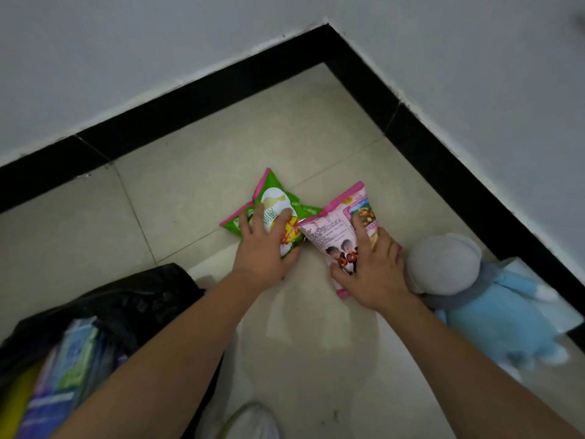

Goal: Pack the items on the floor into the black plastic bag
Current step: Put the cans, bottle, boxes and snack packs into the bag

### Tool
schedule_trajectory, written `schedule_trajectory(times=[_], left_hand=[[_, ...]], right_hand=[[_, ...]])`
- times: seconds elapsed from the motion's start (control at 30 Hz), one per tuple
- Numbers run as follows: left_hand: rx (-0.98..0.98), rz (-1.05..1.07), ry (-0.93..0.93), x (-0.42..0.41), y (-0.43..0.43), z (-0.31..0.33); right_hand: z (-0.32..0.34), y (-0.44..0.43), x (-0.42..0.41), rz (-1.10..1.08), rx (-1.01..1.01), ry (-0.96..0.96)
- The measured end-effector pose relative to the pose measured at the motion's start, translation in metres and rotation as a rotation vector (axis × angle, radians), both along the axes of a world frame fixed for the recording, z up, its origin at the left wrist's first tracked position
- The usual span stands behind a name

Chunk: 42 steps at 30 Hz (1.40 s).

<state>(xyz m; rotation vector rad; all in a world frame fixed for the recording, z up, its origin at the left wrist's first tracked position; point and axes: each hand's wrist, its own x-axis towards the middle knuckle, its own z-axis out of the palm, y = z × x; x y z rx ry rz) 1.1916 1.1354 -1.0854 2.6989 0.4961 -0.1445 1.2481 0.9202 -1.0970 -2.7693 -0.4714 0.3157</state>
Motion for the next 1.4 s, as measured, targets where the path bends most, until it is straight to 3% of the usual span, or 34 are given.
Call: schedule_trajectory(times=[0.1, 0.2, 0.3, 0.4, 0.57, 0.8, 0.97, 1.23, 1.4], left_hand=[[0.035, 0.003, 0.000, -0.033, -0.014, 0.002], [0.011, 0.031, -0.034, -0.058, -0.026, 0.017], [0.002, 0.075, -0.133, -0.074, -0.035, 0.050], [0.023, 0.133, -0.266, -0.094, -0.026, 0.107], [0.123, 0.369, -0.382, -0.176, 0.021, 0.222], [0.325, 0.466, -0.287, -0.331, 0.060, 0.319], [0.244, 0.557, -0.273, -0.378, 0.069, 0.295], [0.010, 0.664, -0.160, -0.449, 0.018, 0.154], [-0.067, 0.548, -0.124, -0.467, 0.013, 0.100]], right_hand=[[0.002, -0.014, -0.032, 0.018, -0.044, -0.033], [0.019, -0.022, -0.064, 0.012, -0.042, 0.053], [0.052, -0.023, -0.078, -0.092, 0.097, 0.198], [0.100, -0.006, -0.087, -0.133, 0.303, 0.173], [0.184, 0.047, -0.123, 0.058, 0.492, 0.138], [0.254, 0.098, -0.211, 0.309, 0.564, 0.241], [0.247, 0.103, -0.252, 0.396, 0.470, 0.215], [0.179, 0.112, -0.329, 0.280, 0.349, 0.263], [0.164, 0.115, -0.357, 0.273, 0.283, 0.235]])
